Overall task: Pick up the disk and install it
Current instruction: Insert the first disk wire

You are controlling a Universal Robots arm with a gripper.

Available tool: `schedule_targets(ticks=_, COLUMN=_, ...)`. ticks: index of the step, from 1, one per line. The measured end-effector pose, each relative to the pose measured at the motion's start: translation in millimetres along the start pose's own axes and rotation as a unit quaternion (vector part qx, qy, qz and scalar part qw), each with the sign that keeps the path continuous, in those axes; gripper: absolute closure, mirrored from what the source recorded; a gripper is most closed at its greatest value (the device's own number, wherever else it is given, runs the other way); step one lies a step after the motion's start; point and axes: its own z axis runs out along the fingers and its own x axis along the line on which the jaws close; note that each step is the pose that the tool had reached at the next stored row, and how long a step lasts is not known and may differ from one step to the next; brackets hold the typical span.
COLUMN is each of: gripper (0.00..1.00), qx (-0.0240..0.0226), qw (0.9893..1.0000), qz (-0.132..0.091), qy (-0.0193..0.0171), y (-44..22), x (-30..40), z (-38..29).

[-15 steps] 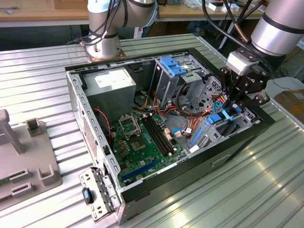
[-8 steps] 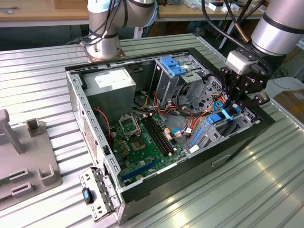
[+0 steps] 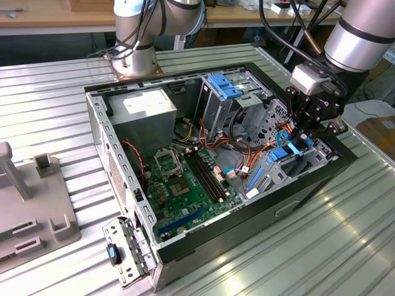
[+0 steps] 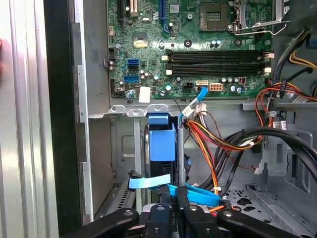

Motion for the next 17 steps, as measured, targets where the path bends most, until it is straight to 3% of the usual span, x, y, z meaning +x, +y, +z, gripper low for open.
schedule_targets(ticks=3, gripper=0.84, qx=-0.0006, qw=0.9997, qz=0.024, qy=0.0014, y=0.1, x=0.0, z=0.3)
schedule_targets(ticks=12, gripper=0.84, qx=-0.0009, qw=0.9996, qz=0.028, qy=0.0015, y=-0.2, x=-0.2, z=0.4)
schedule_targets(ticks=13, gripper=0.84, qx=-0.0009, qw=0.9996, qz=0.028, qy=0.0015, y=3.1, x=-0.3, z=0.3)
schedule_targets(ticks=17, gripper=0.84, qx=-0.0009, qw=0.9996, qz=0.028, qy=0.0016, y=3.1, x=-0.2, z=0.5)
